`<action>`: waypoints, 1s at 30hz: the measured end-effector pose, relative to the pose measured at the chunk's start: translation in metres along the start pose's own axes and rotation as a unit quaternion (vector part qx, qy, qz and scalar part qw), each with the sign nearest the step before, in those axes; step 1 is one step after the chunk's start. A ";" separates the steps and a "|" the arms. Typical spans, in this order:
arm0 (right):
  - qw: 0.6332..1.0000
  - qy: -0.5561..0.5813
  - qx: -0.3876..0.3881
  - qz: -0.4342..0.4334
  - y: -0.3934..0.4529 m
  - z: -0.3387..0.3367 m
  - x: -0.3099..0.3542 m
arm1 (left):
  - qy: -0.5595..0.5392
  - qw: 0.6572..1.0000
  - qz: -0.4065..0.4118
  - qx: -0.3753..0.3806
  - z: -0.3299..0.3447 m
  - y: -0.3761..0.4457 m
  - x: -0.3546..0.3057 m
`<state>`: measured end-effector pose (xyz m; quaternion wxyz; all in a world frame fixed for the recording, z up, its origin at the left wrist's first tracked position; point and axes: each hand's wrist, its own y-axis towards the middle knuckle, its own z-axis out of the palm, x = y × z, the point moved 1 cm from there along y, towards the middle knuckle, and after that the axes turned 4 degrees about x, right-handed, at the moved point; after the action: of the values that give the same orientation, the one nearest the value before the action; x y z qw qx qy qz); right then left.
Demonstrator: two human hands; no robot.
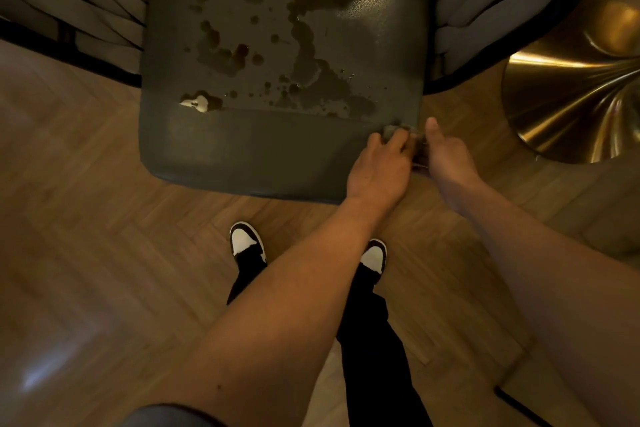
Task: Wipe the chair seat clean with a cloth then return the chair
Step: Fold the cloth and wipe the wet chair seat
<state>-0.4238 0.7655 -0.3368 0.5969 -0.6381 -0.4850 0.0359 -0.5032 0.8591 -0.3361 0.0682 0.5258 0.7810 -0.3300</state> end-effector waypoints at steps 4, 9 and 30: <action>0.996 -0.071 -0.011 -0.047 0.003 0.006 0.010 | 0.071 0.997 0.012 -0.020 -0.026 -0.010 0.020; 0.984 -0.166 -0.033 -0.055 0.006 0.022 0.028 | 0.070 0.995 -0.035 -0.058 -0.042 -0.019 0.061; 0.972 -0.206 -0.110 -0.032 -0.002 0.046 0.042 | 0.103 0.968 -0.183 -0.141 -0.122 -0.064 0.264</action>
<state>-0.4319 0.8265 -0.3264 0.4113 -0.6629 -0.6187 0.0933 -0.6445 1.1209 -0.3330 -0.0008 0.3905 0.9053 -0.1672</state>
